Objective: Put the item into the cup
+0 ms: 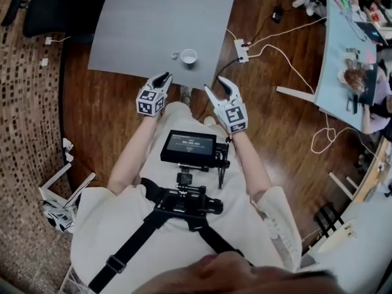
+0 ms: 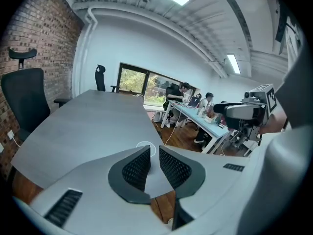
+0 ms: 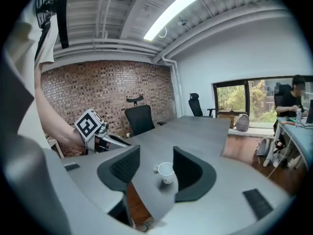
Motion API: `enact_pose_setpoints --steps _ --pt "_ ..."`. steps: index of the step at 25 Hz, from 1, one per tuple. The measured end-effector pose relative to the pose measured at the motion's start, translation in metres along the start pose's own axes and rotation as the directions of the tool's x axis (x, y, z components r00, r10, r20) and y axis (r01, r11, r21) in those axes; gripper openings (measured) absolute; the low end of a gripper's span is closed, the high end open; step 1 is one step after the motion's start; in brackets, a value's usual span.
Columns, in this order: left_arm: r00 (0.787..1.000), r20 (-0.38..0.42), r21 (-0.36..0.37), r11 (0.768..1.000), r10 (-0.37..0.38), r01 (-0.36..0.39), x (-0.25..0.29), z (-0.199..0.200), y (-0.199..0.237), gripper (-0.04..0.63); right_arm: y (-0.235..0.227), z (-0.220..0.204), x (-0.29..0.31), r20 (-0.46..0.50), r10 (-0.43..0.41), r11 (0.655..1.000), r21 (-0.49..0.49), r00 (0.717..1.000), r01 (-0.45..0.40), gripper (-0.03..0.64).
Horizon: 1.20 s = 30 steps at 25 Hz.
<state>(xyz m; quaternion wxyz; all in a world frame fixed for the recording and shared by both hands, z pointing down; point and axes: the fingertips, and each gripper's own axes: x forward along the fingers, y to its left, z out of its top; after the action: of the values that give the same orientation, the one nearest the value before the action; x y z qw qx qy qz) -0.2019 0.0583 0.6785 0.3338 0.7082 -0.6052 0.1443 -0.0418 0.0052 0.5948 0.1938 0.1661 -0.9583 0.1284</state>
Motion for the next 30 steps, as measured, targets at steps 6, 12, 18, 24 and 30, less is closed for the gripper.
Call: enact_pose_setpoints --steps 6,12,18,24,30 --pt "0.995 -0.07 0.041 0.997 -0.068 0.071 0.025 0.003 0.021 0.063 -0.011 0.002 0.027 -0.02 -0.048 0.998 0.048 0.999 0.049 0.225" --pt "0.969 -0.213 0.097 0.984 -0.127 0.15 0.074 -0.015 0.054 0.078 -0.031 -0.01 0.058 -0.056 -0.125 0.987 0.099 0.991 0.13 0.225" --pt "0.935 -0.331 0.183 0.963 -0.129 0.198 0.101 -0.036 0.061 0.092 -0.042 -0.015 0.063 -0.052 -0.181 0.976 0.117 0.982 0.186 0.225" --pt "0.905 -0.411 0.268 0.934 -0.11 0.235 0.125 -0.053 0.077 0.092 -0.046 -0.018 0.064 -0.068 -0.231 0.963 0.125 0.971 0.238 0.225" --pt "0.86 -0.498 0.316 0.9 -0.113 0.301 0.145 -0.078 0.08 0.092 -0.049 -0.02 0.056 -0.094 -0.277 0.948 0.135 0.956 0.288 0.225"
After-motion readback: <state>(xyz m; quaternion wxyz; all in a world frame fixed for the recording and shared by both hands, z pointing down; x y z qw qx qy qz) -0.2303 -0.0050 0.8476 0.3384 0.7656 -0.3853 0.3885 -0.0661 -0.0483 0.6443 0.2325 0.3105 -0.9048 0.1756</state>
